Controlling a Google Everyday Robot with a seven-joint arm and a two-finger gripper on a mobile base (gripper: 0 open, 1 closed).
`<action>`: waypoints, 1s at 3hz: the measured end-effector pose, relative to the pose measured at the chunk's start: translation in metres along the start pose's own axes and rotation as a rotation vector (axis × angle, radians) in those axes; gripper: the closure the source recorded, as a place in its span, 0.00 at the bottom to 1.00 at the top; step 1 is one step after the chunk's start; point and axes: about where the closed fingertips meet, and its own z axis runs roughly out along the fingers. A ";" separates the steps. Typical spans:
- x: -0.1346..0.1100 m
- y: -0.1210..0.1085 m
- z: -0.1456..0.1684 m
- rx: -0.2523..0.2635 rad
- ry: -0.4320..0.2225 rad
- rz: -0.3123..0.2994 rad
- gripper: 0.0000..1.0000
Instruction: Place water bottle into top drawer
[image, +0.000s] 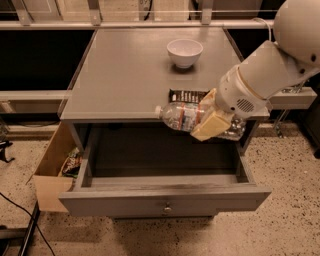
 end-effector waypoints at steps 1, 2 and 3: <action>0.015 0.012 0.021 -0.011 -0.021 -0.023 1.00; 0.025 0.012 0.048 -0.018 -0.067 -0.097 1.00; 0.024 0.011 0.049 -0.017 -0.069 -0.121 1.00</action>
Offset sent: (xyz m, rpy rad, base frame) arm -0.0006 0.0121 -0.0937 0.1044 -0.1104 0.2015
